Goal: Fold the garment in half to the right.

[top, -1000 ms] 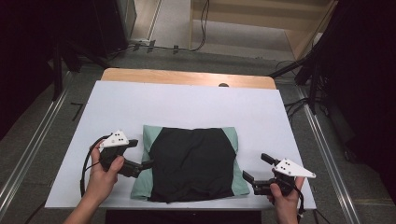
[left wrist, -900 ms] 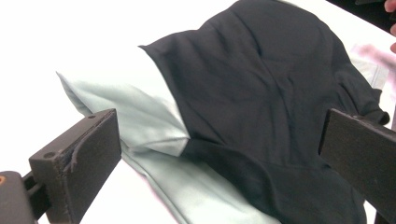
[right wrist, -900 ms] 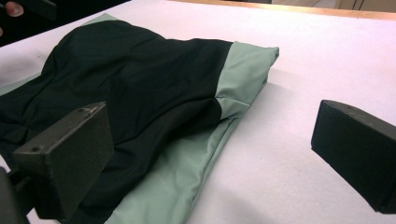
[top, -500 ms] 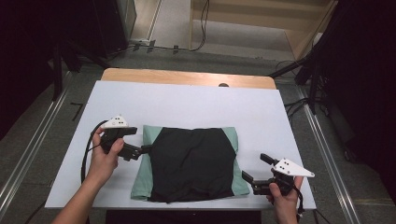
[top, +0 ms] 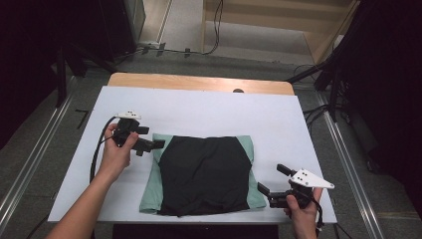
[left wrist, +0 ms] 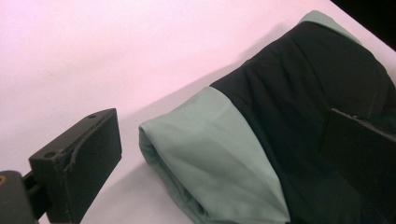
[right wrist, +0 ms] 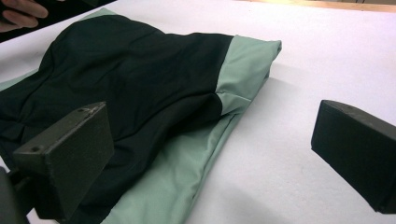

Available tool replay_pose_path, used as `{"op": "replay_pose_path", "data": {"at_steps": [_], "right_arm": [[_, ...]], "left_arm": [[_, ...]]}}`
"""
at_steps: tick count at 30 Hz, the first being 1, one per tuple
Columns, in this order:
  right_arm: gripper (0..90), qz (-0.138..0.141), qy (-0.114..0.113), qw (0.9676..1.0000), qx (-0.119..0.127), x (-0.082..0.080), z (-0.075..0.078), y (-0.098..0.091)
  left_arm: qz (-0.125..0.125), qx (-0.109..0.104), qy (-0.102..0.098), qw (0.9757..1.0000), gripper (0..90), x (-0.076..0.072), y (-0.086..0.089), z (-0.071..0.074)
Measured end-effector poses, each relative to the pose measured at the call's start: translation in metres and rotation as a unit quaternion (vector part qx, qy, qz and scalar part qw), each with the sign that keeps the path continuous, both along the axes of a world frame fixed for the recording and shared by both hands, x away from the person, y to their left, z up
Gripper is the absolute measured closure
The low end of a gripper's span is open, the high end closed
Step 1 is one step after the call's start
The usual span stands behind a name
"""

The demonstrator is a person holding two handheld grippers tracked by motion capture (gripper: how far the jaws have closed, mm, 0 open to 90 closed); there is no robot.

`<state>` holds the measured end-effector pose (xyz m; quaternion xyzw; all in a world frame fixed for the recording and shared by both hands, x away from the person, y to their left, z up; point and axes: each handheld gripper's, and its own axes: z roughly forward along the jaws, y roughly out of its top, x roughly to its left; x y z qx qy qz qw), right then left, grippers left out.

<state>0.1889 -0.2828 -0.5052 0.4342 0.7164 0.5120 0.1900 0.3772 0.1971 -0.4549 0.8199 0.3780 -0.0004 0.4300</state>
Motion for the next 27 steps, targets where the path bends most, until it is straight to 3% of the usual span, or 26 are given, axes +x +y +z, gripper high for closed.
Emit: {"op": "replay_pose_path", "data": {"at_steps": [2, 7, 15, 19, 23, 27], "right_arm": [[0.0, 0.0, 0.001, 1.0, 0.0, 0.0, 0.0, 0.0], [0.0, 0.0, 0.0, 1.0, 0.0, 0.0, 0.0, 0.0], [0.0, 0.002, 0.003, 1.0, -0.002, 0.0, -0.001, 0.001], [0.0, 0.002, 0.004, 1.0, -0.002, 0.0, -0.001, 0.001], [0.0, 0.002, 0.004, 1.0, -0.003, 0.0, -0.001, 0.001], [0.0, 0.002, 0.006, 1.0, -0.004, 0.0, -0.001, 0.001]], "left_arm": [[0.006, -0.005, 0.005, 1.0, 0.1, 0.004, 0.0, -0.003], [0.021, -0.001, 0.022, 0.9995, 12.1, 0.012, 0.0, -0.011], [0.025, 0.005, 0.046, 0.9986, 23.1, 0.017, -0.001, -0.023], [0.029, -0.003, 0.06, 0.9978, 27.7, 0.019, -0.001, -0.03], [0.024, -0.005, 0.072, 0.9971, 38.0, 0.019, -0.001, -0.034], [0.016, -0.023, 0.084, 0.9961, 58.5, 0.018, 0.0, -0.036]]}}
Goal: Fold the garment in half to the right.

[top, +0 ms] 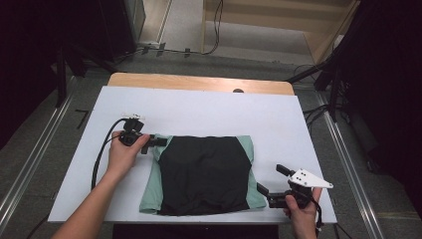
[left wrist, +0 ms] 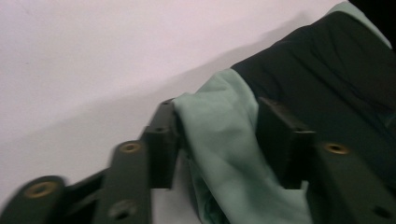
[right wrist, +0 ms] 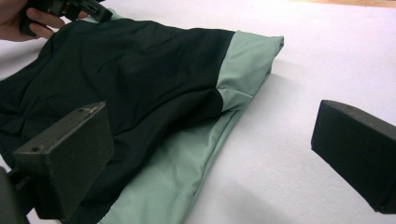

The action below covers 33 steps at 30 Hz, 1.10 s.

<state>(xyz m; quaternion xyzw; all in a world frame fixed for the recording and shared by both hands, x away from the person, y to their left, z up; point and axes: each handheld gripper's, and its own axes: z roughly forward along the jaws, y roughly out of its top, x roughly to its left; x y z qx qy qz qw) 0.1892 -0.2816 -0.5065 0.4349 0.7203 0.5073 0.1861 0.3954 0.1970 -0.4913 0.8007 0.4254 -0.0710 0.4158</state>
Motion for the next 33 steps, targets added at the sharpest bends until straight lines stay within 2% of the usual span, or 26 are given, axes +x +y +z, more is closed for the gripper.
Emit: {"op": "replay_pose_path", "data": {"at_steps": [2, 5, 11, 19, 24, 25, 29, 33], "right_arm": [[0.0, 0.0, 0.001, 1.0, -0.001, 0.0, 0.0, 0.0], [0.0, 0.001, 0.001, 1.0, 0.001, 0.0, 0.0, 0.001], [0.0, 0.003, -0.001, 1.0, 0.006, -0.001, 0.002, 0.002], [0.0, 0.015, -0.013, 0.9997, 0.013, -0.004, 0.009, 0.009], [0.0, 0.028, -0.022, 0.9993, 0.012, -0.005, 0.016, 0.018], [0.0, 0.03, -0.022, 0.9992, 0.014, -0.005, 0.018, 0.021], [0.0, 0.047, -0.025, 0.9984, 0.018, -0.003, 0.024, 0.031], [0.0, 0.067, -0.023, 0.9973, 0.019, -0.001, 0.032, 0.047]], "left_arm": [[-0.005, -0.004, -0.003, 1.0, 71.3, -0.001, 0.001, 0.001], [-0.008, -0.003, -0.017, 0.9998, 79.3, -0.005, 0.0, 0.007], [-0.018, -0.006, -0.04, 0.999, 81.4, -0.012, -0.002, 0.019], [-0.025, -0.006, -0.057, 0.998, 81.8, -0.016, -0.005, 0.032], [-0.024, 0.0, -0.064, 0.9977, 81.9, -0.017, -0.006, 0.035], [-0.025, -0.007, -0.068, 0.9973, 81.9, -0.018, -0.006, 0.036], [-0.024, -0.002, -0.073, 0.9971, 82.1, -0.019, -0.008, 0.039], [-0.028, 0.005, -0.08, 0.9964, 82.1, -0.02, -0.009, 0.044]]}}
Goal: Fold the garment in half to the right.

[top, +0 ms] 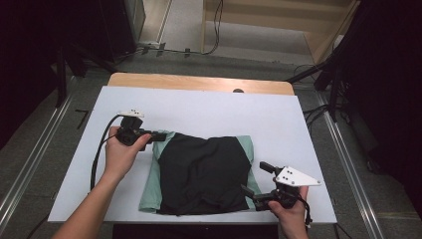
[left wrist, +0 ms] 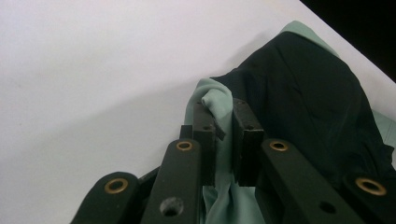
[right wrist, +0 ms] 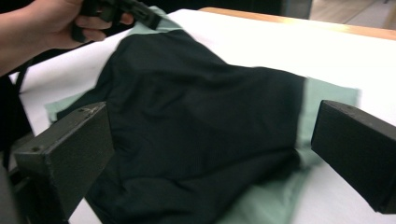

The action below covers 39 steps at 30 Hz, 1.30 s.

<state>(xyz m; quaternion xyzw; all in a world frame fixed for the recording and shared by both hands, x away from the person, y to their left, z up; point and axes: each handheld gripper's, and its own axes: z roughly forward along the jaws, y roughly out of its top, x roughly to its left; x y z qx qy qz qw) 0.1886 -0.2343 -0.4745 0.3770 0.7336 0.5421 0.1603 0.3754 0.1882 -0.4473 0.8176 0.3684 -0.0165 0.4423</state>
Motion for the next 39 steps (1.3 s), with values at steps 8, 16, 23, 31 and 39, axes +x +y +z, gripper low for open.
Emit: {"op": "replay_pose_path", "data": {"at_steps": [8, 16, 23, 31, 39], "right_arm": [[0.0, 0.039, -0.004, 0.9992, -0.01, 0.005, 0.01, 0.036], [2.9, 0.086, -0.007, 0.9961, -0.016, 0.006, 0.017, 0.079], [6.6, 0.109, -0.005, 0.9939, -0.016, 0.011, 0.019, 0.112], [22.1, 0.126, 0.01, 0.9915, -0.031, 0.011, 0.015, 0.157], [36.4, 0.179, 0.031, 0.9818, -0.054, 0.006, 0.0, 0.199]], "left_arm": [[-0.001, 0.001, -0.003, 1.0, 82.1, 0.0, -0.001, 0.005], [0.001, 0.009, -0.006, 0.9999, 82.1, -0.001, -0.002, 0.006], [-0.001, 0.011, -0.007, 0.9999, 82.1, -0.001, -0.001, 0.007], [-0.001, 0.017, -0.007, 0.9998, 82.1, -0.001, 0.001, 0.007], [-0.001, 0.014, -0.008, 0.9999, 82.0, 0.0, 0.001, 0.006]]}}
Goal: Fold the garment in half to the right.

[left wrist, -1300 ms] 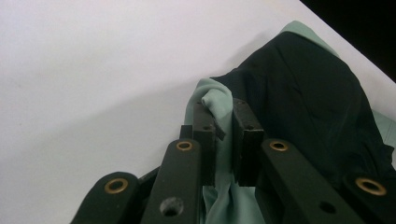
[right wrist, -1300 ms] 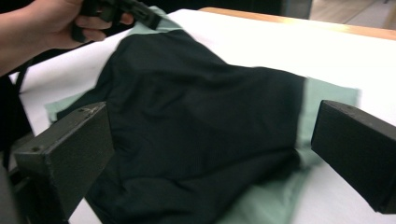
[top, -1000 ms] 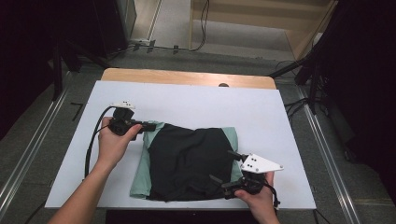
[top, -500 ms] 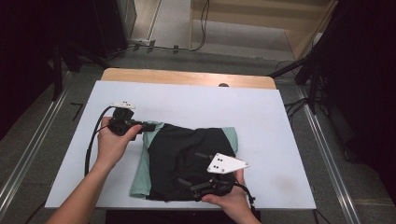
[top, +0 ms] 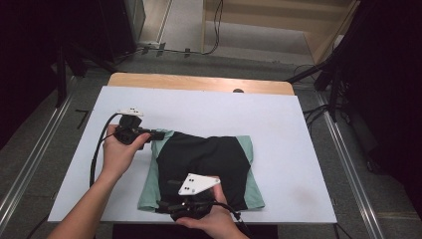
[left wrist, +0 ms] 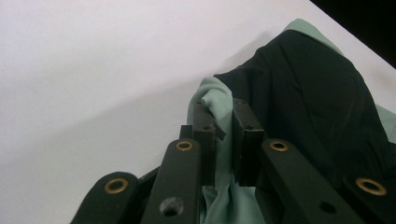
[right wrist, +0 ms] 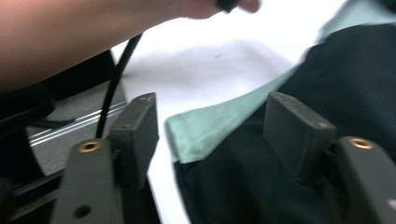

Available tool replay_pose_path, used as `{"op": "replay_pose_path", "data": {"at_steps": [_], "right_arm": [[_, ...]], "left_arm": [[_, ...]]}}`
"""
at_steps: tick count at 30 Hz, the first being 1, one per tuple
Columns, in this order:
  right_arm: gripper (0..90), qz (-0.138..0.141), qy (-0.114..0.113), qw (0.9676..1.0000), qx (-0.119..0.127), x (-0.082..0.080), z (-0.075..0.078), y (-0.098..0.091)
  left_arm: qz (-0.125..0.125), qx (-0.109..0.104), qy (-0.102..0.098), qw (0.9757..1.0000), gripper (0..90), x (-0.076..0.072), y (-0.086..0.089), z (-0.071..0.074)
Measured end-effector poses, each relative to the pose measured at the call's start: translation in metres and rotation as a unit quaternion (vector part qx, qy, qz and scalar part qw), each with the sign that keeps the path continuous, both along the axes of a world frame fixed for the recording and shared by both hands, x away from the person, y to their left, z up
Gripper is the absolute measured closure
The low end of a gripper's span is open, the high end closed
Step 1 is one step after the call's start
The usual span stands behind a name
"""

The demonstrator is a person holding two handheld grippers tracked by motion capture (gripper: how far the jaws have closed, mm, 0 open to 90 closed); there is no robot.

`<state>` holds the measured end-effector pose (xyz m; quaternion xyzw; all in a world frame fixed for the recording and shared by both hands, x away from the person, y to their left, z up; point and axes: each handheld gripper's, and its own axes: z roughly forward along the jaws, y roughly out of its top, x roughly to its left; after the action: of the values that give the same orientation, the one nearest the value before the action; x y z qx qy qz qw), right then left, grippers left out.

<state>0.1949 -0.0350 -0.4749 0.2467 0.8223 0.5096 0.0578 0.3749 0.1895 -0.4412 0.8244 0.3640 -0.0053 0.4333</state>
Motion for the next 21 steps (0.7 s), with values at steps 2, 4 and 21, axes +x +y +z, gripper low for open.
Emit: {"op": "replay_pose_path", "data": {"at_steps": [2, 4, 21], "right_arm": [[38.9, 0.013, 0.009, 0.9999, -0.004, 0.0, -0.005, 0.009], [40.2, 0.02, 0.013, 0.9997, -0.009, 0.0, -0.01, 0.016], [50.9, 0.014, -0.013, 0.9917, -0.127, -0.007, -0.041, 0.052]], "left_arm": [[0.0, -0.001, 0.0, 1.0, 82.0, 0.0, 0.0, 0.0], [-0.001, -0.001, -0.001, 1.0, 82.0, 0.0, 0.0, 0.0], [0.001, 0.004, 0.002, 1.0, 82.0, 0.0, 0.002, -0.001]]}}
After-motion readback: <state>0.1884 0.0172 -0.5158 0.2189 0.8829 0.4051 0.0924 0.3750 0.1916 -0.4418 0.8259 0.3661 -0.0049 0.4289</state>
